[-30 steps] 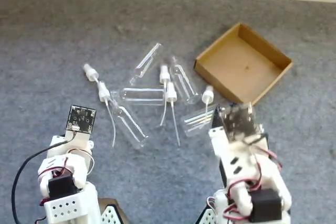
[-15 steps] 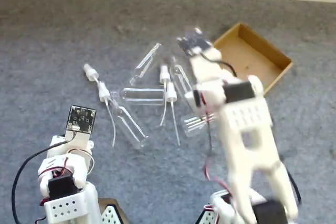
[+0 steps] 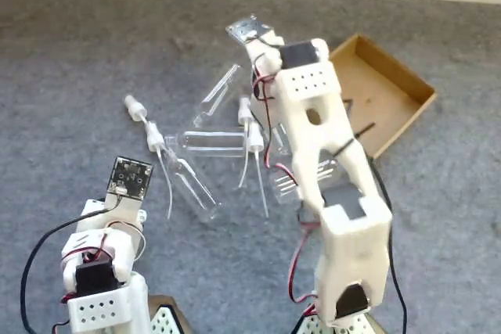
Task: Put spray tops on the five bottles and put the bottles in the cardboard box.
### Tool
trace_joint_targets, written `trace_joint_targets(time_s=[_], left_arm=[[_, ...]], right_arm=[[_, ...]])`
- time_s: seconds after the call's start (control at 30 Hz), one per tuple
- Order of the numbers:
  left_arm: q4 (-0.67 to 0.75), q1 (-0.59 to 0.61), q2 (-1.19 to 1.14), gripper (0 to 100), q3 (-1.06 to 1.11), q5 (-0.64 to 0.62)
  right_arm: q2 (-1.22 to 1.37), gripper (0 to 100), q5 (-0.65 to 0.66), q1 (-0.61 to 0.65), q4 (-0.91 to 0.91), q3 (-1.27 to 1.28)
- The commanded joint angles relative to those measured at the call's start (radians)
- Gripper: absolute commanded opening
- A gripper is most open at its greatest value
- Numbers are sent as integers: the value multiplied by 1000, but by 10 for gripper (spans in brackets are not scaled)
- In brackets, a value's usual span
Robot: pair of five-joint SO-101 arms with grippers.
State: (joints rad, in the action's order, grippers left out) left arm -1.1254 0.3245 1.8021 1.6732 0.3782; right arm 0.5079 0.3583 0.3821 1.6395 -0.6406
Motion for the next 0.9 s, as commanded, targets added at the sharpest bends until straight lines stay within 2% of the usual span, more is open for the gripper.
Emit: trace_joint_targets(time_s=[0.0,0.3,0.87], left_arm=[[12,-28,-8,8,22,11],[14,-28,-5,8,22,11],[14,-28,-5,8,22,11]], right_arm=[[107,267,11,13,22,-232],[358,234,9,7,82,-490],[552,231,11,-7,42,-509]])
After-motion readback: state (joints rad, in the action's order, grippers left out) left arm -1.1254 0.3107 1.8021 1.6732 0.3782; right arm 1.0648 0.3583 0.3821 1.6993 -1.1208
